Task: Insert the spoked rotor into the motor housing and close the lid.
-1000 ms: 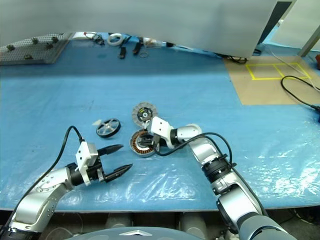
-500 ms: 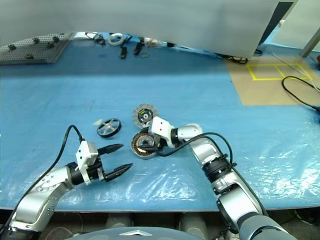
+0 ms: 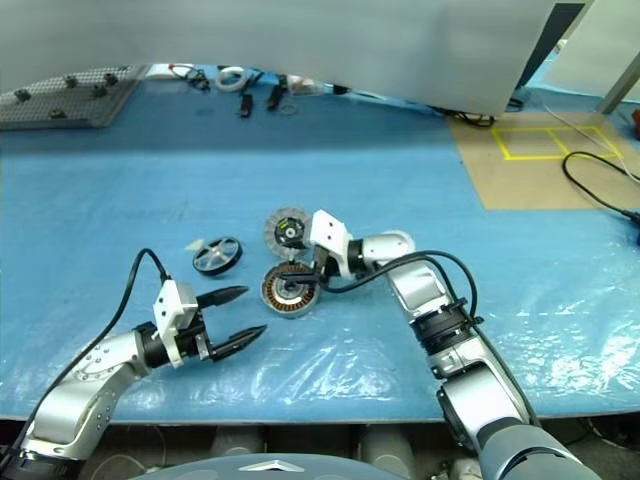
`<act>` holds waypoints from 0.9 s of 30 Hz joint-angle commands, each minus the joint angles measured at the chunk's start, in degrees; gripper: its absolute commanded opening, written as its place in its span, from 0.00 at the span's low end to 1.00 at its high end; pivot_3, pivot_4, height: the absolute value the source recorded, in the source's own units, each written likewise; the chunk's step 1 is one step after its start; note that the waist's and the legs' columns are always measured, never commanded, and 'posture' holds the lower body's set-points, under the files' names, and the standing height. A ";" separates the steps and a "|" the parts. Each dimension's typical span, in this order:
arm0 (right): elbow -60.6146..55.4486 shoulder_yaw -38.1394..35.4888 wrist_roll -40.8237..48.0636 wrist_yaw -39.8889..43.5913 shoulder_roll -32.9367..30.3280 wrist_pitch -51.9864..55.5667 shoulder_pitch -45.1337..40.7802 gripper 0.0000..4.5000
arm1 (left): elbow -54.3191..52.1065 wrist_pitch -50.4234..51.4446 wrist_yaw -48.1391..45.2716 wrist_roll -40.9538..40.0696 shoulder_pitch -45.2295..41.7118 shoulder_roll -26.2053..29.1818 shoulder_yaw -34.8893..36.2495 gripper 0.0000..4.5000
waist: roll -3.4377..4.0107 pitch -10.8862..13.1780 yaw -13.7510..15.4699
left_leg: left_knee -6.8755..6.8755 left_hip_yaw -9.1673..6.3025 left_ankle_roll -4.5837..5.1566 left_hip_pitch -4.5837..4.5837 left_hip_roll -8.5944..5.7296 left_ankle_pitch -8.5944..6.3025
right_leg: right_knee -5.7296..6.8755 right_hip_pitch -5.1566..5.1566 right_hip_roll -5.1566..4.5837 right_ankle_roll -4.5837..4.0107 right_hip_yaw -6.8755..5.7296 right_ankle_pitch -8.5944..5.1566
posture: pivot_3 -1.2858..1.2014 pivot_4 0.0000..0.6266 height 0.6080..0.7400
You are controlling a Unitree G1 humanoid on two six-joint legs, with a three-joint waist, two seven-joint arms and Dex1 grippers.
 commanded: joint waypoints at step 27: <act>6.45 2.89 -2.63 0.00 0.92 -0.79 0.43 0.01 | -0.88 -0.35 0.19 -0.16 -0.40 -0.21 0.03 0.98 | 0.00 0.00 -0.02 | 0.03 0.00 0.00 0.00 0.00 0.00 | 0.03 0.00 0.00 -0.01 0.00 0.00 | 0.52 0.24 1.00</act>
